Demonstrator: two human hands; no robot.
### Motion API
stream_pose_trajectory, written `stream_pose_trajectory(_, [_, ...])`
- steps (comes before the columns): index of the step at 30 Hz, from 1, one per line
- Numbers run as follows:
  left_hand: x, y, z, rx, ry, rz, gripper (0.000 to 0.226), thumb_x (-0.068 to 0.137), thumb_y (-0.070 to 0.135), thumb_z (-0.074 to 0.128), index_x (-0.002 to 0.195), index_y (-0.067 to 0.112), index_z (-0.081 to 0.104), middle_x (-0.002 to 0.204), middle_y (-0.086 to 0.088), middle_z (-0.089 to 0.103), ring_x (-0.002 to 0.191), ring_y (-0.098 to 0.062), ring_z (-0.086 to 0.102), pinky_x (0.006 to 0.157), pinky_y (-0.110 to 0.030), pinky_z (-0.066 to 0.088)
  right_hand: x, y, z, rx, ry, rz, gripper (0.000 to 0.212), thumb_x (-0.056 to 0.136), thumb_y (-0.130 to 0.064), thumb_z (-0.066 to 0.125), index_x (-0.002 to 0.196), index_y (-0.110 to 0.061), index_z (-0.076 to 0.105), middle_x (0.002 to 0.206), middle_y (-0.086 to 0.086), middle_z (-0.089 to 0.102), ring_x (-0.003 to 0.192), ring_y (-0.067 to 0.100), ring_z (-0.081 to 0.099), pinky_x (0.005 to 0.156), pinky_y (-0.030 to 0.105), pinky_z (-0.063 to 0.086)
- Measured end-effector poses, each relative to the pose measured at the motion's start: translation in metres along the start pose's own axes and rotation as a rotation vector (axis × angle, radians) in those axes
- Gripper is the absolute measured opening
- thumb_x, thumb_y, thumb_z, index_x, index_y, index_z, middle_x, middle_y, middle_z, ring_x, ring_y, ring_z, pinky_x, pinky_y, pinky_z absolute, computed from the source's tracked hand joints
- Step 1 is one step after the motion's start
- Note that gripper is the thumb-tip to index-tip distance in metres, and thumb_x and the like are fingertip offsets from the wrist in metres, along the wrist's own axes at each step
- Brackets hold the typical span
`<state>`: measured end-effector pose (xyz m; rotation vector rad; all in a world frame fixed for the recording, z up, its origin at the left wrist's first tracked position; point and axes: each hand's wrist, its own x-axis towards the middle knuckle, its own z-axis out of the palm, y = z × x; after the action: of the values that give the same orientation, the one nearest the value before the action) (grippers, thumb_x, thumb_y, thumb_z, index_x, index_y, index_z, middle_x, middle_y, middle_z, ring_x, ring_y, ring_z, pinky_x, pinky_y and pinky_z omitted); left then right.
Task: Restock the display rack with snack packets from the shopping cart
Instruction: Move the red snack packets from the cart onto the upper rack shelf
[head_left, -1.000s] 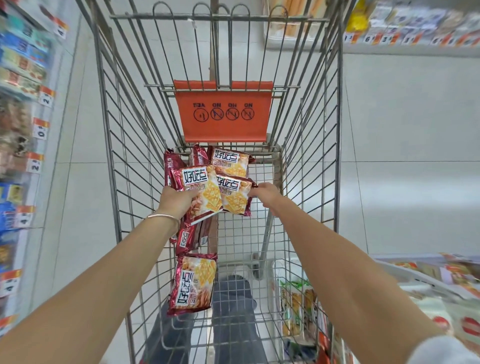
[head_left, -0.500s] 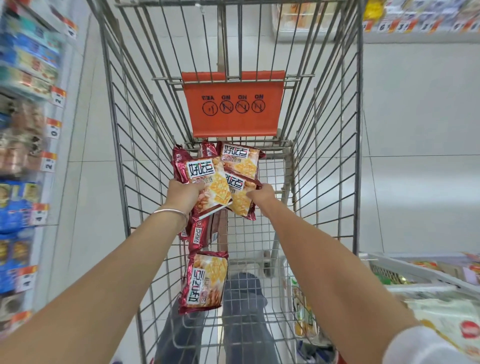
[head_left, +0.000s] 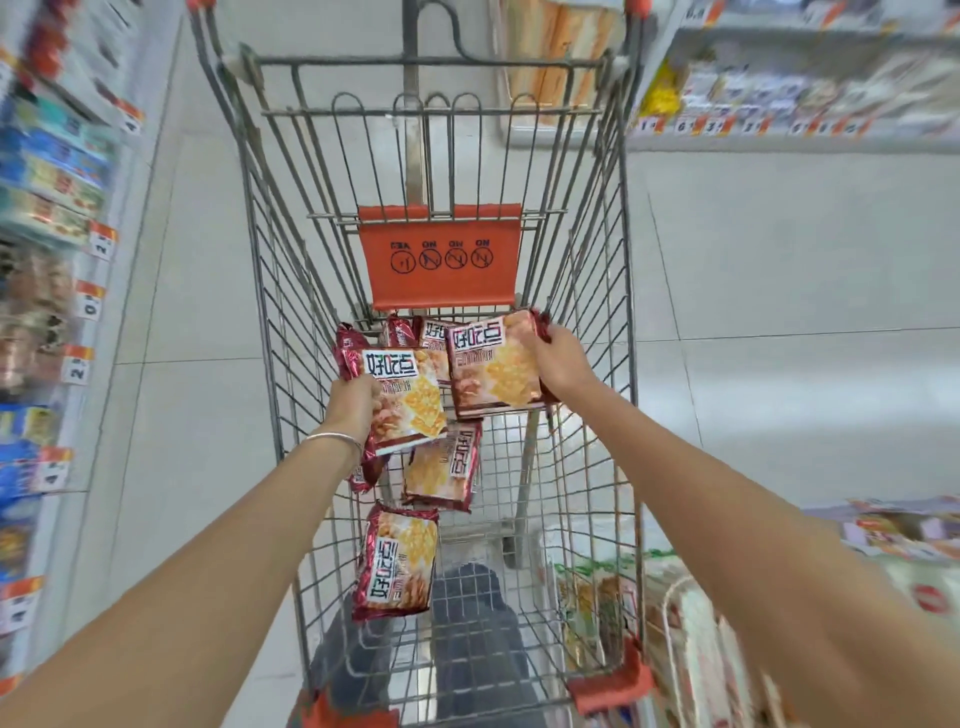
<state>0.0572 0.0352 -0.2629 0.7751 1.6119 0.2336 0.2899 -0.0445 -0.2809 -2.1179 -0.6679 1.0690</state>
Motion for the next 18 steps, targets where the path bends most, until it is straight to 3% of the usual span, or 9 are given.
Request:
stream_pose_trajectory(2, [-0.006,0.005,-0.001,0.007,-0.01,-0.001,0.029,0.093,0.011,0.044,0.119,0.003,0.052,0.079,-0.009,0.055,0.057,-0.019,0.054,0.049,-0.029,0.046,-0.003,-0.014,-0.012,0.052,-0.041,0.02,0.04,0.103,-0.039,0.046,0.096,-0.002,0.057,0.083,0.018,0.059,0.067,0.028,0.059,0.064,0.037,0.051])
stream_pose_trajectory(3, [-0.01,0.008,0.0,0.017,-0.02,0.001,0.034,0.093,0.012,0.043,0.124,0.0,0.054,0.077,-0.008,0.054,0.058,-0.019,0.053,0.05,-0.029,0.045,-0.004,-0.02,-0.016,0.105,-0.08,0.039,0.04,0.101,-0.042,0.048,0.099,-0.003,0.057,0.086,0.015,0.057,0.07,0.025,0.057,0.066,0.036,0.048])
stream_pose_trajectory(4, [-0.012,0.011,0.001,0.006,-0.03,0.0,0.037,0.094,0.014,0.042,0.125,-0.001,0.055,0.073,-0.007,0.056,0.057,-0.018,0.052,0.051,-0.029,0.045,-0.004,-0.024,-0.018,0.161,-0.124,0.078,0.045,0.094,-0.046,0.052,0.106,-0.003,0.058,0.094,0.011,0.059,0.081,0.025,0.059,0.074,0.039,0.049])
stream_pose_trajectory(7, [-0.03,0.019,0.005,-0.043,-0.135,0.015,0.019,0.095,0.019,0.038,0.103,0.009,0.053,0.051,-0.002,0.062,0.042,-0.015,0.055,0.048,-0.026,0.049,-0.007,-0.024,-0.019,0.27,-0.254,0.181,0.066,0.079,-0.053,0.057,0.127,-0.008,0.053,0.114,0.004,0.057,0.105,0.026,0.055,0.099,0.046,0.044])
stream_pose_trajectory(9, [-0.03,0.021,0.007,-0.081,-0.178,0.019,0.026,0.089,0.03,0.042,0.106,0.011,0.05,0.063,-0.004,0.067,0.053,-0.022,0.062,0.062,-0.035,0.051,-0.018,-0.023,-0.02,0.32,-0.353,0.22,0.052,0.086,-0.053,0.053,0.119,-0.013,0.049,0.11,0.001,0.058,0.1,0.021,0.055,0.094,0.039,0.043])
stream_pose_trajectory(11, [-0.02,0.018,0.007,-0.07,-0.21,0.021,0.038,0.079,0.042,0.044,0.104,0.013,0.049,0.081,-0.008,0.064,0.075,-0.028,0.063,0.076,-0.044,0.049,-0.026,-0.02,-0.023,0.383,-0.398,0.244,0.035,0.101,-0.041,0.044,0.11,-0.009,0.053,0.091,0.0,0.07,0.084,0.017,0.066,0.08,0.03,0.049])
stream_pose_trajectory(14, [-0.021,0.019,0.01,-0.003,-0.214,0.027,0.045,0.079,0.052,0.042,0.103,0.017,0.056,0.101,-0.013,0.06,0.101,-0.034,0.067,0.099,-0.052,0.047,-0.033,-0.012,-0.022,0.462,-0.416,0.28,0.036,0.105,-0.037,0.037,0.112,-0.007,0.055,0.084,0.003,0.073,0.076,0.017,0.071,0.069,0.031,0.055])
stream_pose_trajectory(17, [-0.045,0.03,0.023,-0.002,-0.371,-0.024,0.064,0.096,0.067,0.038,0.096,0.012,0.072,0.094,-0.015,0.074,0.082,-0.031,0.075,0.075,-0.04,0.06,-0.042,-0.01,-0.015,0.506,-0.446,0.315,0.045,0.103,-0.047,0.035,0.116,-0.011,0.059,0.099,0.007,0.071,0.086,0.02,0.069,0.077,0.033,0.055])
stream_pose_trajectory(18, [-0.05,0.034,0.027,0.013,-0.419,-0.036,0.072,0.093,0.074,0.037,0.099,0.012,0.073,0.096,-0.017,0.076,0.084,-0.032,0.076,0.074,-0.04,0.06,-0.046,-0.013,-0.013,0.519,-0.456,0.333,0.046,0.102,-0.049,0.036,0.117,-0.012,0.061,0.101,0.007,0.071,0.087,0.021,0.069,0.08,0.034,0.056])
